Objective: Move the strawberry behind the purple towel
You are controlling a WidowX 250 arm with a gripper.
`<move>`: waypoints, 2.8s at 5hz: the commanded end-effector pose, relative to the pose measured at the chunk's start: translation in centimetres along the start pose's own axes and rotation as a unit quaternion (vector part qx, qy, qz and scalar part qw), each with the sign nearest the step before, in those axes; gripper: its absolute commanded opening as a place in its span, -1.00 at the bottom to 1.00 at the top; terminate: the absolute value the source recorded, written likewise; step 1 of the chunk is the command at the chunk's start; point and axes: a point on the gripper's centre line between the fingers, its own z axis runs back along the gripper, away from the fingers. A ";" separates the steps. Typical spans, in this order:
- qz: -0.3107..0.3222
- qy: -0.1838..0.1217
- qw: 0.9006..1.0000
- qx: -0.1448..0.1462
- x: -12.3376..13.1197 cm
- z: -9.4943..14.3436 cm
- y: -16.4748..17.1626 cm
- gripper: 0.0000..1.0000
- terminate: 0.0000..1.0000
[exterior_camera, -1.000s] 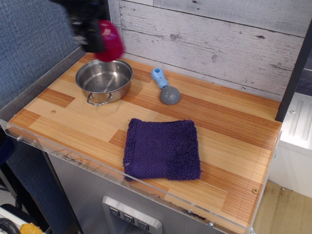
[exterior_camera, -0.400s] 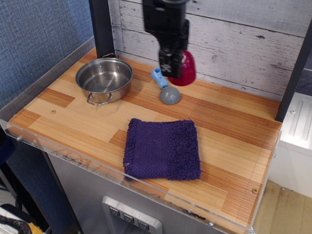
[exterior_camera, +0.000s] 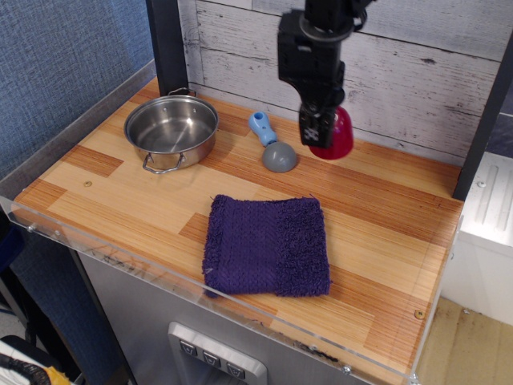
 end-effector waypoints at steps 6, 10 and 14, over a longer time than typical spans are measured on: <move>0.014 -0.019 0.999 0.040 1.4 -1.7 1.5 1.00 -1.00; 0.036 0.016 0.999 0.001 3.5 8.4 1.7 1.00 -1.00; 0.047 0.012 0.999 -0.018 5.3 11.8 3.5 1.00 1.00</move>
